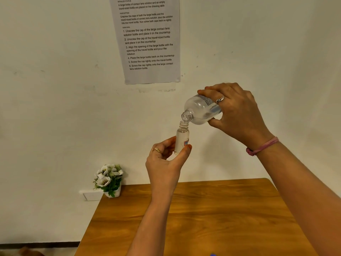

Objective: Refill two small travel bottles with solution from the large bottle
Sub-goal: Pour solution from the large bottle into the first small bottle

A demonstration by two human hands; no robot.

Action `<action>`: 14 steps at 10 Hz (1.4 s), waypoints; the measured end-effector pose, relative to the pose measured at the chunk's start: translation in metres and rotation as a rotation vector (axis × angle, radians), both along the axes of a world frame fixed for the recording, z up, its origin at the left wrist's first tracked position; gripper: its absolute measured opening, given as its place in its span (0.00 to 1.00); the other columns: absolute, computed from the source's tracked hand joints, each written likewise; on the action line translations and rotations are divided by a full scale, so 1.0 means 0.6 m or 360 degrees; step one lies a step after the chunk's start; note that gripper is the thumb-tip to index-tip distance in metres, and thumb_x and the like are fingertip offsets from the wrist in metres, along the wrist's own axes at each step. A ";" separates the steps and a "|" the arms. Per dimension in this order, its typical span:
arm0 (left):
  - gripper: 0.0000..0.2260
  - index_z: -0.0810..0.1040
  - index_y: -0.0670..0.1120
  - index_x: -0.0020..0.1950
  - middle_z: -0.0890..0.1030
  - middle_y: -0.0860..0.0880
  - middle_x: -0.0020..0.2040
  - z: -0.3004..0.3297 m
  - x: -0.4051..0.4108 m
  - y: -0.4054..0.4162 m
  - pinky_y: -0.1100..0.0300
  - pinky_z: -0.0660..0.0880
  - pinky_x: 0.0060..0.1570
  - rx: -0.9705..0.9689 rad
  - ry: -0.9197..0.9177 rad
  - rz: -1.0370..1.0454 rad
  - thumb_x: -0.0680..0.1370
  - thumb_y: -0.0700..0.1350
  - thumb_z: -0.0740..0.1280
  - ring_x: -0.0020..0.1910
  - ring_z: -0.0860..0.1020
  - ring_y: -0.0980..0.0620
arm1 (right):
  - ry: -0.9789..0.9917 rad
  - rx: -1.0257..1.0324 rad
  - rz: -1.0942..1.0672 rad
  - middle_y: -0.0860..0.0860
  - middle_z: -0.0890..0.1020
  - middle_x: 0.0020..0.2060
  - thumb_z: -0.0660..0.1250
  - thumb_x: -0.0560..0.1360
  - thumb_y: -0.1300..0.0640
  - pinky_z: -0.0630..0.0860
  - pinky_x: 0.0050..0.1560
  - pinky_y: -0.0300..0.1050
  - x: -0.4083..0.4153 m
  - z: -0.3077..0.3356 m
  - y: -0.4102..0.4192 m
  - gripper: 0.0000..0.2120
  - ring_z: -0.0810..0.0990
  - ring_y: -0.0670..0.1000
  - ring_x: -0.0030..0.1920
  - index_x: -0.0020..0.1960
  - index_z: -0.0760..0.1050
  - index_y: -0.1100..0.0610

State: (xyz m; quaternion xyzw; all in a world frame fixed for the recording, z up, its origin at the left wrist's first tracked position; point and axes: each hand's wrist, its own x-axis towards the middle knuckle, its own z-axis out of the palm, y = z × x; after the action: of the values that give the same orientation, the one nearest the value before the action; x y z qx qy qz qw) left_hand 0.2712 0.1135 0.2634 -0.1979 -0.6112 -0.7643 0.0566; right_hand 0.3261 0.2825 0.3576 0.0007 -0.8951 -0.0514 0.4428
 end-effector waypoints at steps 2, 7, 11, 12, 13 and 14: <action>0.14 0.80 0.56 0.47 0.84 0.54 0.46 0.000 0.000 0.000 0.66 0.78 0.43 0.0000 0.0000 0.0007 0.65 0.47 0.78 0.46 0.82 0.60 | 0.0005 0.0003 -0.0005 0.56 0.78 0.60 0.76 0.66 0.58 0.72 0.52 0.57 0.001 0.001 -0.001 0.28 0.74 0.60 0.61 0.65 0.73 0.55; 0.14 0.80 0.56 0.48 0.84 0.54 0.47 0.001 0.002 -0.002 0.63 0.79 0.45 -0.0006 -0.0015 0.0016 0.65 0.47 0.78 0.46 0.82 0.59 | -0.0020 0.0002 -0.0012 0.56 0.77 0.60 0.76 0.67 0.57 0.72 0.53 0.57 0.003 0.003 -0.004 0.29 0.74 0.60 0.61 0.66 0.72 0.55; 0.15 0.80 0.55 0.49 0.84 0.54 0.46 0.000 0.003 -0.003 0.66 0.78 0.44 -0.0010 -0.0026 0.0011 0.65 0.48 0.78 0.47 0.82 0.58 | -0.0024 0.0008 -0.0020 0.55 0.77 0.60 0.75 0.67 0.57 0.71 0.53 0.56 0.006 0.004 -0.005 0.28 0.73 0.59 0.61 0.66 0.73 0.55; 0.15 0.80 0.55 0.49 0.84 0.54 0.47 0.001 0.003 -0.003 0.66 0.79 0.44 -0.0014 -0.0025 0.0007 0.65 0.48 0.78 0.47 0.82 0.58 | -0.0022 0.0008 -0.0021 0.55 0.77 0.60 0.75 0.67 0.57 0.71 0.53 0.57 0.006 0.005 -0.005 0.28 0.74 0.59 0.61 0.66 0.73 0.55; 0.15 0.79 0.56 0.49 0.84 0.54 0.47 0.002 0.004 -0.004 0.66 0.79 0.44 -0.0013 -0.0020 0.0007 0.65 0.48 0.78 0.47 0.82 0.58 | -0.0020 0.0007 -0.0020 0.55 0.77 0.60 0.75 0.67 0.57 0.71 0.53 0.57 0.006 0.005 -0.006 0.29 0.74 0.59 0.61 0.66 0.73 0.55; 0.15 0.79 0.56 0.48 0.84 0.53 0.47 0.003 0.004 -0.004 0.66 0.78 0.44 -0.0009 -0.0014 0.0007 0.65 0.48 0.78 0.47 0.82 0.59 | -0.0023 0.0006 -0.0024 0.55 0.77 0.61 0.75 0.67 0.57 0.71 0.54 0.57 0.007 0.005 -0.006 0.29 0.73 0.59 0.62 0.66 0.72 0.55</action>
State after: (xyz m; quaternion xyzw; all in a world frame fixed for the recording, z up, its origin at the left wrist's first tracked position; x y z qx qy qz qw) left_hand 0.2738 0.1110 0.2650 -0.1935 -0.6140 -0.7632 0.0550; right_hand 0.3302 0.2789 0.3605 -0.0049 -0.8982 -0.0565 0.4359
